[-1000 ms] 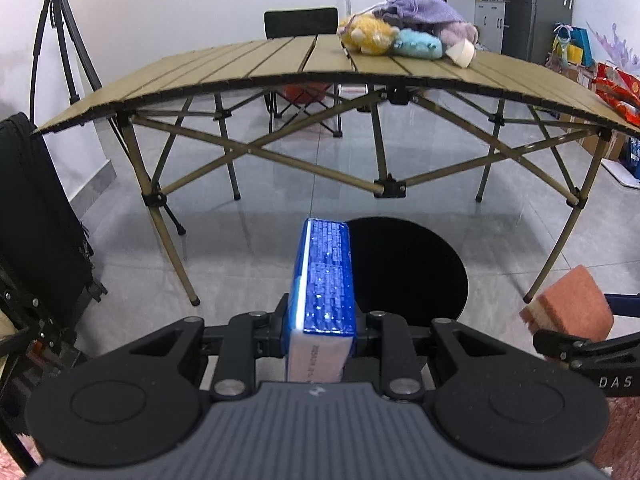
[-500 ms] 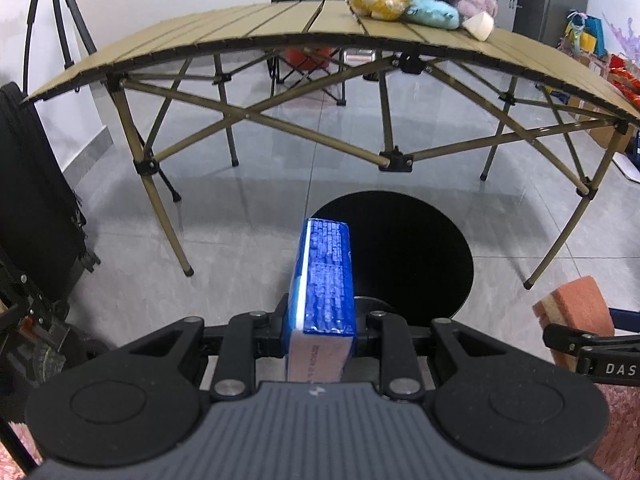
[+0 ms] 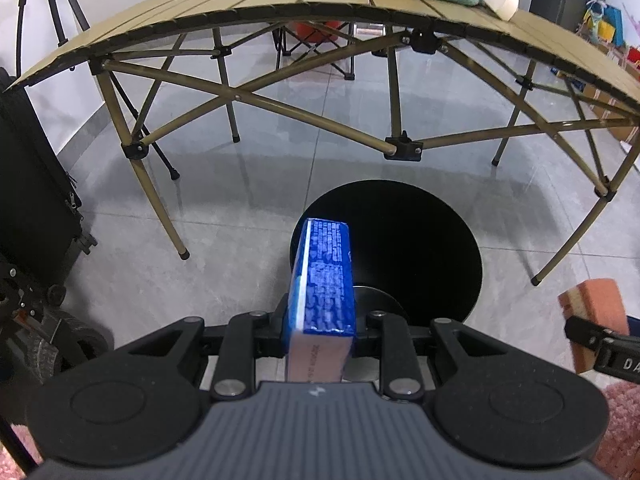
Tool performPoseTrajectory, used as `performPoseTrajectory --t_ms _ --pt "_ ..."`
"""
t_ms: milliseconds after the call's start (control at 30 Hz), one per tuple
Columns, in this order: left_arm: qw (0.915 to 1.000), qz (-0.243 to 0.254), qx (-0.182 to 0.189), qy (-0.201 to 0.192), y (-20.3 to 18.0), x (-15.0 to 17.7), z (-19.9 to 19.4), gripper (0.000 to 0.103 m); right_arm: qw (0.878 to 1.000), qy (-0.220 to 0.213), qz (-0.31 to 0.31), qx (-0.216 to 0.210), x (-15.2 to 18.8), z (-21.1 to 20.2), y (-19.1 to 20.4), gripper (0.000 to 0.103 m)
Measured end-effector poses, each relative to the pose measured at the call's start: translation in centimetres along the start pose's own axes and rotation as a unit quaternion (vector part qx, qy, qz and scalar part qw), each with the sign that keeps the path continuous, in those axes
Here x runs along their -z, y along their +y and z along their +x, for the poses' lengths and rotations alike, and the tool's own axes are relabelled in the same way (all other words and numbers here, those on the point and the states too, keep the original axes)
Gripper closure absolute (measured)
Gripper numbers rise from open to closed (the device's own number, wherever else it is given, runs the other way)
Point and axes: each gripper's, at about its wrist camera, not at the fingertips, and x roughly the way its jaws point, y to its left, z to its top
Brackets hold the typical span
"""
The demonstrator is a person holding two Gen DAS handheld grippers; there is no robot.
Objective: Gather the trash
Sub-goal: 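Lift the blue box and sponge off the table and carry both over the bin, then lower the blue box into the bin and open the left tool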
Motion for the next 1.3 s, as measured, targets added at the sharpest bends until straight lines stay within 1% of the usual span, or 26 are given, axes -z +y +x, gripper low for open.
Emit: performPoseTrajectory --t_ms 400,833,1100,1300 --pt "0.9997 -0.004 0.014 0.021 -2.8 -2.9 2.2 0.079 0.999 -0.011 0.036 0.025 -1.8 1.6 -2.1 0.003" --pt "0.9979 0.012 0.025 0.059 -6.8 -4.6 5.1 0.079 0.997 0.0 0.064 0.046 -1.4 3.3 -4.9 0.003" --pt "0.996 0.002 0.011 0.089 -7.4 -5.2 7.6 0.079 0.995 -0.01 0.081 0.059 -1.3 3.3 -6.3 0.003" --pt "0.9923 -0.009 -0.007 0.124 -7.2 -5.4 9.9 0.079 0.994 -0.012 0.088 0.065 -1.2 3.4 -6.9 0.003"
